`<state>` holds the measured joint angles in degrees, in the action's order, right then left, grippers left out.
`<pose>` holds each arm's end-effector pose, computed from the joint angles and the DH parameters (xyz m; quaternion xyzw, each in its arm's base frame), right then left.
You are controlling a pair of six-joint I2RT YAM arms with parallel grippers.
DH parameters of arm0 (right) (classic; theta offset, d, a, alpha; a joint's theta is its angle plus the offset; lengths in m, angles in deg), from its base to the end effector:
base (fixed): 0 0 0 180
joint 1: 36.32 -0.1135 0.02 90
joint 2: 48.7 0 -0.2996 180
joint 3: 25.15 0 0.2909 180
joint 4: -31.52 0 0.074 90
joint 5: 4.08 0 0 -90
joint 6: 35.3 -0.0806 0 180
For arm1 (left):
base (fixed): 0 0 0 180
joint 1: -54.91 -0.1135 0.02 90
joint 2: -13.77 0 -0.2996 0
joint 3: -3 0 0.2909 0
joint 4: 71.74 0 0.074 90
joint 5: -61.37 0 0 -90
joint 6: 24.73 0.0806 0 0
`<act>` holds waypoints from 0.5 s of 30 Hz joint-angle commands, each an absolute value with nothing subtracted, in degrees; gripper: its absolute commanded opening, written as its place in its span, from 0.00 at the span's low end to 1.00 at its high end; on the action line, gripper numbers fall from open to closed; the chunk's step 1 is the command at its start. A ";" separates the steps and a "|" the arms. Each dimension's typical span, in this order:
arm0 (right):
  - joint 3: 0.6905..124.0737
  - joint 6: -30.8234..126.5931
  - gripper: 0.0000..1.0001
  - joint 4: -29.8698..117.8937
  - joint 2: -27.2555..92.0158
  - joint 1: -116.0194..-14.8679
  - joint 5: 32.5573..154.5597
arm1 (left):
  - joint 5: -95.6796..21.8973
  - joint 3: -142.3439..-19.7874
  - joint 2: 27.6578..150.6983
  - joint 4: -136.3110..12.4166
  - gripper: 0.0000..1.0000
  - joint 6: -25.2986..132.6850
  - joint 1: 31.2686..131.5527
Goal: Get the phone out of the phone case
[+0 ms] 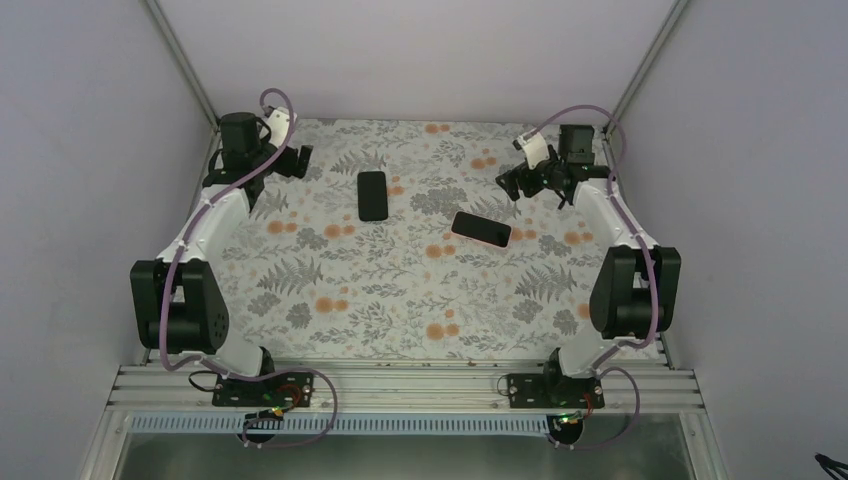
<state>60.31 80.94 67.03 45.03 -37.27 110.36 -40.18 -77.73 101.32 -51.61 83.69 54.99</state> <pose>0.4332 0.0405 0.2687 -0.2920 0.8542 0.1060 0.4169 0.4324 -0.0167 0.3090 0.1883 0.8286 -0.0018 0.5272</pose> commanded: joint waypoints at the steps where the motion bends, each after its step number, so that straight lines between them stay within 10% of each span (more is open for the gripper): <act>1: 64.02 87.20 1.00 73.99 46.47 -36.55 114.49 | -40.46 -79.00 101.42 -49.77 1.00 85.41 54.54; 15: 53.31 103.52 1.00 75.42 44.26 -49.94 96.76 | -40.61 -80.95 102.52 -47.19 1.00 87.96 54.38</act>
